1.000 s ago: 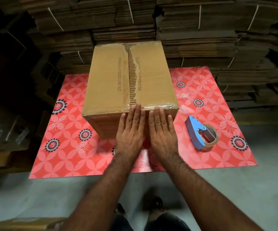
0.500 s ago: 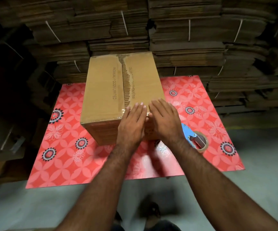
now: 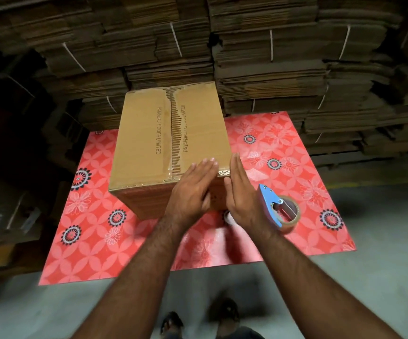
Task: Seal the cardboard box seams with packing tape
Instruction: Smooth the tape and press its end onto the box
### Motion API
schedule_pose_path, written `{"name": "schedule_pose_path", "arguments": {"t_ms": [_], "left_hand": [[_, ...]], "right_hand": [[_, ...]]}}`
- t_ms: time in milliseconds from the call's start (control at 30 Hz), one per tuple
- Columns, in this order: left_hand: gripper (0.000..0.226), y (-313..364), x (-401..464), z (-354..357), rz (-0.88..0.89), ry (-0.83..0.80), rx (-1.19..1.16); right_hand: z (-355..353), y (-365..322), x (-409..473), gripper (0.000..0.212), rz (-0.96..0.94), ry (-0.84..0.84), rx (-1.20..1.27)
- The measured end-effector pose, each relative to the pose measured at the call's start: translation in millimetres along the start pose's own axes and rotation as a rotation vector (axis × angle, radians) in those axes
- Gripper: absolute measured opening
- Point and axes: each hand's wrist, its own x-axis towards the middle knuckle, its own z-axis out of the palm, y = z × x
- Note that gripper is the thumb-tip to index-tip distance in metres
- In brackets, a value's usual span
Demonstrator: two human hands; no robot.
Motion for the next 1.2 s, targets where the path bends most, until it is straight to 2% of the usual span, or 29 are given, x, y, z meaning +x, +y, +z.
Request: {"name": "schedule_pose_path", "arguments": {"t_ms": [67, 167, 233, 300, 367, 433, 600, 700, 800, 900, 1067, 1200], "left_hand": [[0.080, 6, 4, 8, 0.011, -0.029, -0.065], [0.086, 3, 8, 7, 0.023, -0.039, -0.070], [0.088, 5, 8, 4, 0.037, -0.075, -0.075], [0.087, 9, 14, 4, 0.065, -0.124, -0.095], [0.085, 11, 22, 7, 0.092, -0.136, -0.117], [0.079, 12, 24, 7, 0.084, -0.141, -0.124], [0.084, 13, 24, 5, 0.082, -0.195, -0.079], [0.064, 14, 23, 7, 0.070, -0.137, -0.109], [0.029, 12, 32, 14, 0.107, 0.021, -0.053], [0.009, 10, 42, 26, 0.130, 0.064, 0.012], [0.012, 1, 42, 39, 0.235, 0.141, 0.106], [0.020, -2, 39, 37, 0.284, 0.097, 0.107]], "right_hand": [[12, -6, -8, 0.071, 0.140, 0.015, 0.172], [20, 4, -15, 0.103, 0.261, -0.053, 0.194], [21, 12, -23, 0.109, 0.332, -0.130, 0.165], [17, 11, -23, 0.110, 0.349, -0.101, 0.190], [13, 1, -16, 0.102, 0.340, 0.030, 0.241], [9, -11, -12, 0.085, 0.328, 0.147, 0.360], [4, -8, -4, 0.040, 0.624, 0.308, 0.757], [1, -7, -5, 0.026, 0.757, 0.364, 0.946], [-3, -4, -7, 0.028, 0.774, 0.343, 1.001], [-9, -3, -5, 0.031, 0.731, 0.283, 0.983], [-12, 0, -2, 0.031, 0.711, 0.224, 1.021], [-7, 0, -4, 0.030, 0.769, 0.273, 1.101]]}}
